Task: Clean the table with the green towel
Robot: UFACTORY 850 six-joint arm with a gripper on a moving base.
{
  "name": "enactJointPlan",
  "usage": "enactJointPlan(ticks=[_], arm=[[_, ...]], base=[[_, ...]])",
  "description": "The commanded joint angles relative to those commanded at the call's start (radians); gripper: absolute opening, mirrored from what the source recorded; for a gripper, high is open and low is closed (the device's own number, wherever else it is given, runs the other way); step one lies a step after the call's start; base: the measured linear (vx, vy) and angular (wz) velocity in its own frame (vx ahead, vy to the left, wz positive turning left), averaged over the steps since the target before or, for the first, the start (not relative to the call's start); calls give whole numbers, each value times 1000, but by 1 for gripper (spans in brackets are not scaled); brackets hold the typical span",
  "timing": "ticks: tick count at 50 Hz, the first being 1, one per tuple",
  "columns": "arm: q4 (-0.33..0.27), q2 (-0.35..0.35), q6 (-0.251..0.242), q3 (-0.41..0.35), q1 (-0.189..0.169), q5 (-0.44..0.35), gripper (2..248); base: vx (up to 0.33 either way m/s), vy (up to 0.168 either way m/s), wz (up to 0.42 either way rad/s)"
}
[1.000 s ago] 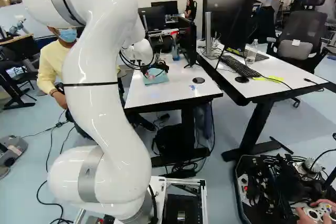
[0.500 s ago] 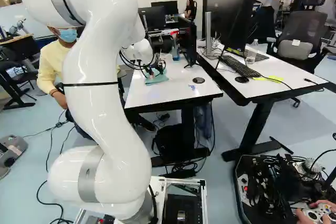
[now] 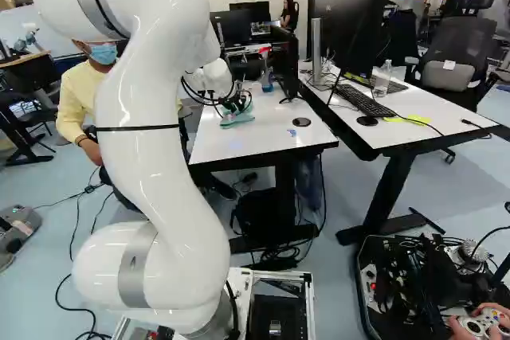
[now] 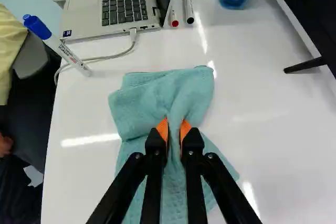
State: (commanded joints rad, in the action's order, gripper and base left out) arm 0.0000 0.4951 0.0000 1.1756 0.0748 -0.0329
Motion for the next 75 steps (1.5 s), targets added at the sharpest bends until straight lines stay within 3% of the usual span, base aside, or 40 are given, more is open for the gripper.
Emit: enactJointPlan(ticks=[47,75], arm=[[2,-94,0,-20,0,-14,45],[42,-179,0,-54,-2,11,45]], base=[[0,0,0],[0,0,0]])
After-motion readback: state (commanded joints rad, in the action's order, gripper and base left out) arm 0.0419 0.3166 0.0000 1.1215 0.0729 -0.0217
